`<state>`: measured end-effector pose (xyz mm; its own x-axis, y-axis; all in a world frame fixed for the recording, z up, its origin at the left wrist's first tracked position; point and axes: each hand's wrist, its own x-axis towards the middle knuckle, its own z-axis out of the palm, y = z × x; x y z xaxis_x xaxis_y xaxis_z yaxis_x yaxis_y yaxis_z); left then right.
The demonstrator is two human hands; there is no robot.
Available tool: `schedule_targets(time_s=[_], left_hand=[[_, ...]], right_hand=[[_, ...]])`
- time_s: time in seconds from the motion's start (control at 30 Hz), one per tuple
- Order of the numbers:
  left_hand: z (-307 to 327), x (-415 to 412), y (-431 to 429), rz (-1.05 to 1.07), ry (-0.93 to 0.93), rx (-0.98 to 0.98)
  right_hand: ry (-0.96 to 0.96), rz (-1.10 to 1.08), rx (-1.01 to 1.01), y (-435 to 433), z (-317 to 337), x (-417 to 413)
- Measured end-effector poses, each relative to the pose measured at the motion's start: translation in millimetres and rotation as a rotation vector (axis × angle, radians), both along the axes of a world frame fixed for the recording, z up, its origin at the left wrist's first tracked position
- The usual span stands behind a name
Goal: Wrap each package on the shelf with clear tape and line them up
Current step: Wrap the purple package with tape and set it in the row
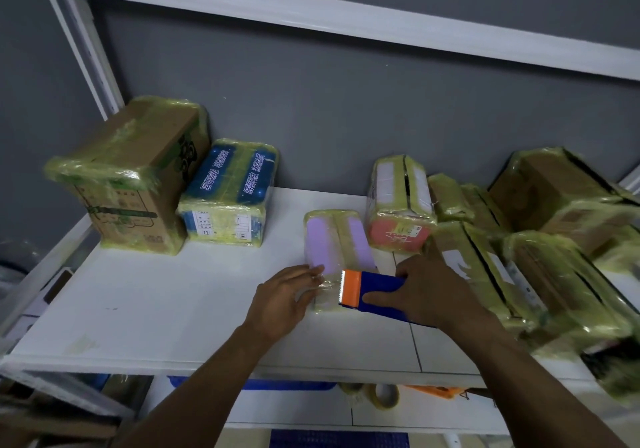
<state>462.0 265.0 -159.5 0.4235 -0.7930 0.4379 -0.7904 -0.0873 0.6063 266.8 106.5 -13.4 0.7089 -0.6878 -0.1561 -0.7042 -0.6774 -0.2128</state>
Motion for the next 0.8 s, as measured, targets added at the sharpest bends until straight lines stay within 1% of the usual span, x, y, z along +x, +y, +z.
schedule_targets(time_s=[0.07, 0.2, 0.3, 0.43, 0.57, 0.7, 0.8], left_hand=[[0.1, -3.8, -0.6, -0.01, -0.043, 0.005], [-3.1, -5.6, 9.3, -0.087, -0.146, -0.053], [-3.8, -9.5, 16.3, -0.075, -0.114, -0.022], [-5.6, -16.7, 19.6, -0.09, -0.051, 0.035], [1.7, -20.4, 17.7, -0.007, -0.103, 0.015], [5.9, -14.5, 6.4, -0.118, -0.041, -0.007], [-0.1, -12.3, 6.4, -0.127, -0.121, -0.017]], right_hand=[[0.02, -0.005, 0.003, -0.3, 2.4, -2.7], [0.021, -0.002, 0.003, -1.0, 4.3, -5.6], [0.058, 0.016, -0.018, 0.9, 1.0, -6.1], [0.045, 0.03, 0.002, 4.3, -4.4, -2.1], [0.039, 0.044, 0.011, 4.0, -6.6, 0.1], [0.04, 0.042, 0.005, 2.5, -7.0, 0.8], [0.034, 0.036, 0.041, 3.1, -8.5, -0.5]])
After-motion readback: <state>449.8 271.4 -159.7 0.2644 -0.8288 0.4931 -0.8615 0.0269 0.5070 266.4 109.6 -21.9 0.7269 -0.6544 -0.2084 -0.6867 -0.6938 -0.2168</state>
